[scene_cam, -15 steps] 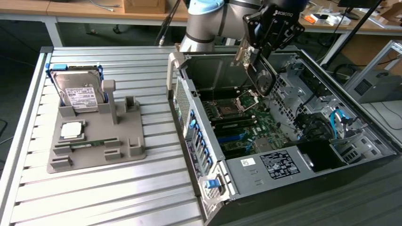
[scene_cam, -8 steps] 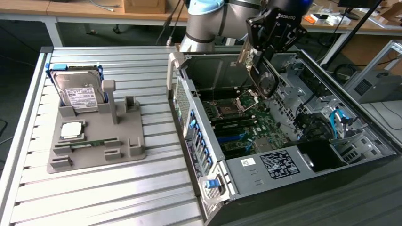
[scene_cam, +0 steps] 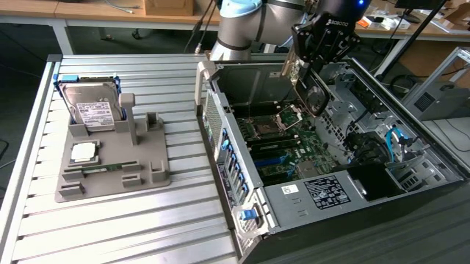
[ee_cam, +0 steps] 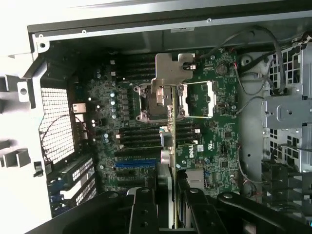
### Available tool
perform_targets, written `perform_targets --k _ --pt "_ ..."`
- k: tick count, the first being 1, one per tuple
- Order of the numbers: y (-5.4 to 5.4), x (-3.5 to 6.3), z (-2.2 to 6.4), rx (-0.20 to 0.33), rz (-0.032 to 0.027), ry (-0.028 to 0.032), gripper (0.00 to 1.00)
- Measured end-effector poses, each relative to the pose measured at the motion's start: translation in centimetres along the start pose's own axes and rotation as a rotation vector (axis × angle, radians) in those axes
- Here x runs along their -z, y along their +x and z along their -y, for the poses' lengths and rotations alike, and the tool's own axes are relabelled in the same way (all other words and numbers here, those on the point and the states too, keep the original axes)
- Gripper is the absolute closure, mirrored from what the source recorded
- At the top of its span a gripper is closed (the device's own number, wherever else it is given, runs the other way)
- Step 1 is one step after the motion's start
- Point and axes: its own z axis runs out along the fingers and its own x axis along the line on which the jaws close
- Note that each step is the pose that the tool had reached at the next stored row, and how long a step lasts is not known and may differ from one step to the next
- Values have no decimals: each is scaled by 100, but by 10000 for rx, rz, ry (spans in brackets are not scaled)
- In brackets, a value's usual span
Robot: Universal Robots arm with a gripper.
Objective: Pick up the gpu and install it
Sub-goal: 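Pick up the gpu and move the gpu toward the slot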
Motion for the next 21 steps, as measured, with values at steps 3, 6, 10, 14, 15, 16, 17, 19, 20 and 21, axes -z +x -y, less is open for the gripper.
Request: perform_targets --k 3,6,10,14,15,16,17,19,20,21 --pt "-53 -15 -5 -1 2 29 73" --pt "-123 -34 -12 -2 5 63 73" --pt "-192 -55 -18 -4 8 104 73" --pt "-252 -83 -18 -5 11 144 73" --pt "-269 -92 -8 -6 12 152 73" --pt "-281 -101 2 -6 12 155 73" --pt "-289 -107 11 -7 13 159 73" --pt "-331 -137 100 -7 13 165 73" --pt "-350 -147 150 -6 11 147 73" --pt "-358 -150 166 -4 7 95 73"
